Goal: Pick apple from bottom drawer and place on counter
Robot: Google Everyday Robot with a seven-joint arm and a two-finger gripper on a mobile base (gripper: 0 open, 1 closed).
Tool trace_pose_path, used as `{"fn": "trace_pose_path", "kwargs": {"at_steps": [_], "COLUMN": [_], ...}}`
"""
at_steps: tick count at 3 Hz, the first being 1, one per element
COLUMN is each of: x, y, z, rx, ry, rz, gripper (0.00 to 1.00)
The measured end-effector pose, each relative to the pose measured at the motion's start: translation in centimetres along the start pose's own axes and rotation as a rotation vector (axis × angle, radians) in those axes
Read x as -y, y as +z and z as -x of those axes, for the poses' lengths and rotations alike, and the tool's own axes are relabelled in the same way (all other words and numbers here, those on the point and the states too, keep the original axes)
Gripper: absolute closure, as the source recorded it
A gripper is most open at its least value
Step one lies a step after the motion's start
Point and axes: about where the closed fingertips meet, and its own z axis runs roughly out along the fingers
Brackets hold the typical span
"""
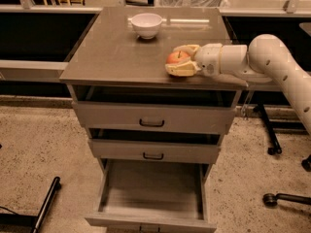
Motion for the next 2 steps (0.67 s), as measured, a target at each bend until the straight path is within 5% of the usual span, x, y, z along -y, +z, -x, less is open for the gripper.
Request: {"fn": "trace_pose_path", "kwargs": {"at_steps": [1,2], "x": [0.00,-0.01], "y": [0.00,-0.01], "z": [0.00,0.01], "rx": [0.000,0.000], "ry": [0.000,0.000], "rz": [0.000,0.000], "gripper": [0.00,0.00]}}
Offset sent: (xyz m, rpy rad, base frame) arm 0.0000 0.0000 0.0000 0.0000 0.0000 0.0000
